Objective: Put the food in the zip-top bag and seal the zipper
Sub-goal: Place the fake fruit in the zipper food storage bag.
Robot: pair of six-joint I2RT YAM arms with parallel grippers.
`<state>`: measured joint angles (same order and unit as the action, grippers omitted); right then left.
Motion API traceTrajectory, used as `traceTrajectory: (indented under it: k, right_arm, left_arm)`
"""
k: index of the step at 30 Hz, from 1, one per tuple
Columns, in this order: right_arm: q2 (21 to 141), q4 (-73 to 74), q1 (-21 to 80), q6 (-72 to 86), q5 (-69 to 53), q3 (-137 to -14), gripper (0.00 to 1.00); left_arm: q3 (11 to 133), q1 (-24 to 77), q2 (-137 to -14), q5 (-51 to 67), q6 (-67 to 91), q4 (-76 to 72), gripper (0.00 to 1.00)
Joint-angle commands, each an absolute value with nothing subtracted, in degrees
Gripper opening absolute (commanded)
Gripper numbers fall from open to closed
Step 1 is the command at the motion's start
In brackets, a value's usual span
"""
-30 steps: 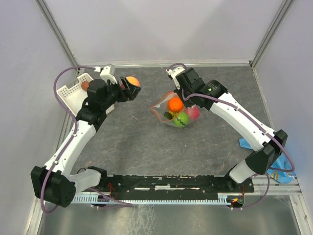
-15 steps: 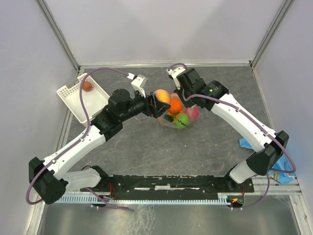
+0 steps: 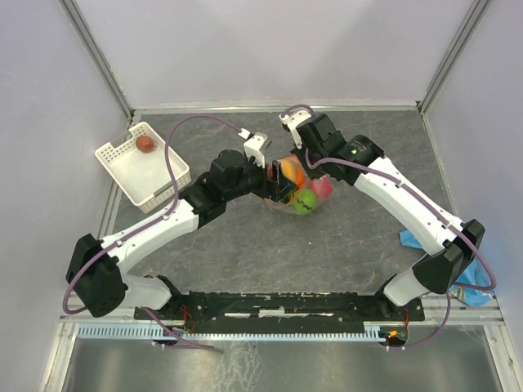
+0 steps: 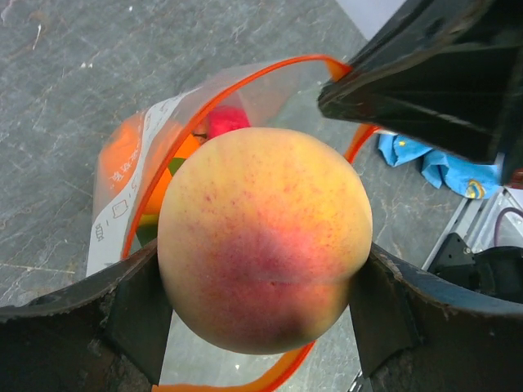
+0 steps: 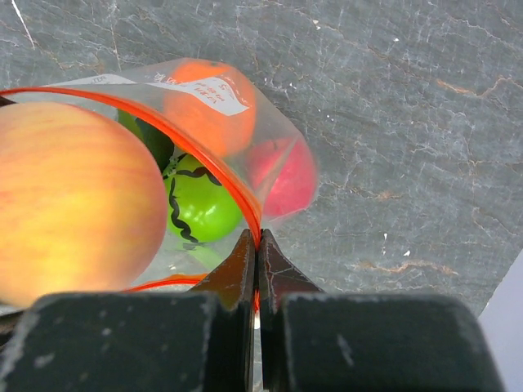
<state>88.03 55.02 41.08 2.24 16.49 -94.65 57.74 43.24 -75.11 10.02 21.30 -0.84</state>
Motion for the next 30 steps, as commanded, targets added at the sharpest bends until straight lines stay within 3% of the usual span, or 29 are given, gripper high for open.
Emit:
traceTrajectory:
  k: [1, 20, 30]
  right_arm:
    - [85.3, 51.9, 40.9, 2.5, 16.5, -94.7, 0.02]
    - [85.8, 51.5, 40.9, 2.7, 15.7, -94.7, 0.02]
    - [85.9, 51.5, 40.9, 2.7, 16.1, -94.7, 0.03]
  left_arm:
    - [61.1, 43.3, -77.0, 7.6, 19.4, -1.3, 0.48]
    - [65.4, 43.7, -80.7, -0.5, 17.4, 10.5, 0.80]
    - [67.6, 43.7, -78.7, -3.9, 16.5, 15.7, 0.92]
